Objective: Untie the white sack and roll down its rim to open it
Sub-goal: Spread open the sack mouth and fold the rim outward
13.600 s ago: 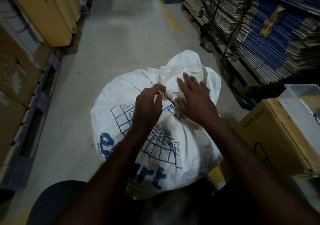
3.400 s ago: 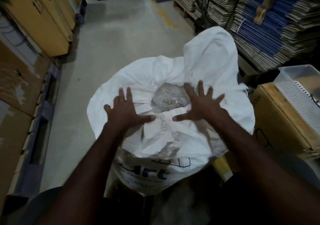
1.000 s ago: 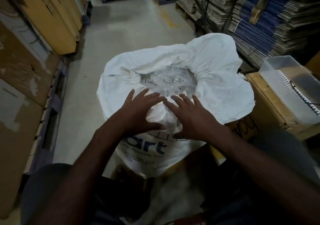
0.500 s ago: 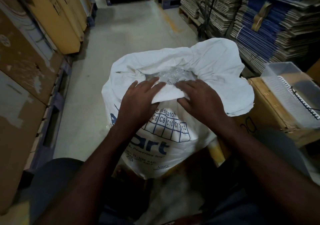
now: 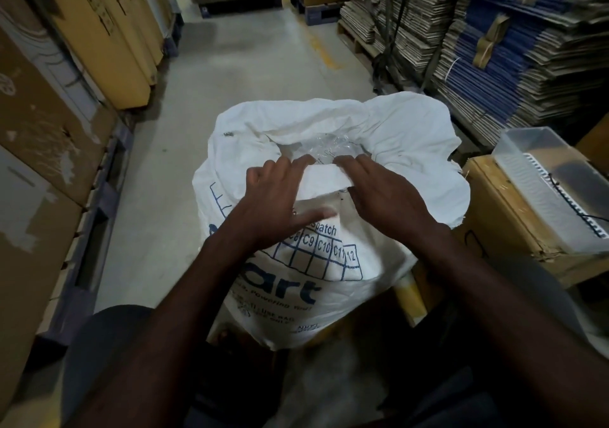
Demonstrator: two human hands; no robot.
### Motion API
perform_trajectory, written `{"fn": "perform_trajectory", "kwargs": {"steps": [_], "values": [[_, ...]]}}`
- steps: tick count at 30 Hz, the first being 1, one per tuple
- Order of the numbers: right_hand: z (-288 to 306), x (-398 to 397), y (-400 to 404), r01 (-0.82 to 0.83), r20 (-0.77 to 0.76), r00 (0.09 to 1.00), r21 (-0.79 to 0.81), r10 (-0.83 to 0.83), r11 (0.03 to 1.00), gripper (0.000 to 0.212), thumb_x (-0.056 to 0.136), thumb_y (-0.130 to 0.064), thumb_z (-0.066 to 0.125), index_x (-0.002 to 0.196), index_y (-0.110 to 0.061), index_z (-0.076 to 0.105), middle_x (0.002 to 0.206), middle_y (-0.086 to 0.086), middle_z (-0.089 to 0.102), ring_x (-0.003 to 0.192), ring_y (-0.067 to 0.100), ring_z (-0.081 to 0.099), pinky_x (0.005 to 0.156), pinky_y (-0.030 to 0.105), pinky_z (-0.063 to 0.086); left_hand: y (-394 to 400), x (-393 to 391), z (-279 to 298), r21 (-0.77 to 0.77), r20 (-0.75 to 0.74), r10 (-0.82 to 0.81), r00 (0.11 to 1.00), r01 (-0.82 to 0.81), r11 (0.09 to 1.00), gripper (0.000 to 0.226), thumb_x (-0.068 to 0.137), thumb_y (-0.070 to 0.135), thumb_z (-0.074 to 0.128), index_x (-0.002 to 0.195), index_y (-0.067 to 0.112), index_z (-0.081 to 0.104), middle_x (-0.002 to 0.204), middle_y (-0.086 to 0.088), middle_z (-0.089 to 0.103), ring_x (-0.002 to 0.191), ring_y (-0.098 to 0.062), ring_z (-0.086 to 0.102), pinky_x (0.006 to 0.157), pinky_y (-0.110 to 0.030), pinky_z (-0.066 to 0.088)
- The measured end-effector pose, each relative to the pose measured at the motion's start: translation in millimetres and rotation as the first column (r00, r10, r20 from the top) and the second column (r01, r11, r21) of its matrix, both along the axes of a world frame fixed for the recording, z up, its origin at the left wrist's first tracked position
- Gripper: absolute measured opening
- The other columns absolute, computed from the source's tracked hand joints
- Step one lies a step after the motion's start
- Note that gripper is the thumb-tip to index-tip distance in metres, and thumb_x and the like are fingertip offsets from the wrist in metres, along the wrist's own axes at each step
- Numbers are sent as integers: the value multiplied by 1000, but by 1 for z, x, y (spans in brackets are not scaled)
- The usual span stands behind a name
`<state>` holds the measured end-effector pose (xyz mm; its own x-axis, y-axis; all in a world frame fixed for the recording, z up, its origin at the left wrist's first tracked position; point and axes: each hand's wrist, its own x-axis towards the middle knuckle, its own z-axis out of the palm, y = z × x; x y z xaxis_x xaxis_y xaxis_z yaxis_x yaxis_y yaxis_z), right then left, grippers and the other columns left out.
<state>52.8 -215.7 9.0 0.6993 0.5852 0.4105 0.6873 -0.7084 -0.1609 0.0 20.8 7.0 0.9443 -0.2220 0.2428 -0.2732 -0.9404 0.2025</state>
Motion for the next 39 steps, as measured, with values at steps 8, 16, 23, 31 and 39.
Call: {"fn": "perform_trajectory", "kwargs": {"steps": [8, 16, 23, 31, 39], "values": [[1, -1, -13, -126, -353, 920, 152, 173, 980, 57, 103, -58, 51, 155, -35, 40, 123, -15, 51, 106, 2, 54, 92, 35, 51, 16, 0, -4, 38, 115, -36, 993, 31, 999, 38, 104, 44, 58, 138, 26, 56, 123, 3, 57, 112, -23, 50, 99, -41, 28], [-5, -7, 0, -155, -238, 959, 25, 157, 988, 42, 85, -44, 70, 120, -32, 51, 117, -12, 53, 101, 15, 56, 74, 40, 52, 7, -2, 8, 41, 120, -177, 977, 173, 984, 30, 75, 6, 72, 91, 17, 49, 106, -3, 64, 92, -32, 56, 82, -43, 49], [4, -14, 22, 34, 61, 997, 49, -37, 998, 36, 86, -18, 65, 119, -18, 52, 98, 4, 70, 73, 38, 65, 53, 40, 50, -14, -3, 15, -78, 190, -44, 981, 60, 995, 28, 85, 3, 62, 100, 19, 44, 76, -7, 55, 72, -39, 52, 68, -47, 48], [-1, -6, 13, -109, -32, 993, 173, 116, 979, 53, 91, -22, 65, 143, -20, 50, 119, 0, 58, 103, 23, 61, 81, 31, 47, -9, -5, 1, -29, 67, -87, 994, 89, 996, 72, 105, 51, 36, 171, 23, 24, 124, 4, 46, 120, -20, 48, 116, -47, 30], [-5, 6, -6, -148, -336, 919, 192, 207, 970, 57, 103, -49, 53, 154, -26, 48, 117, -8, 54, 100, 11, 59, 93, 38, 51, 6, 4, -11, 28, 66, -78, 995, 76, 997, 53, 104, 44, 45, 152, 22, 51, 127, -1, 53, 119, -27, 51, 115, -49, 29]]}}
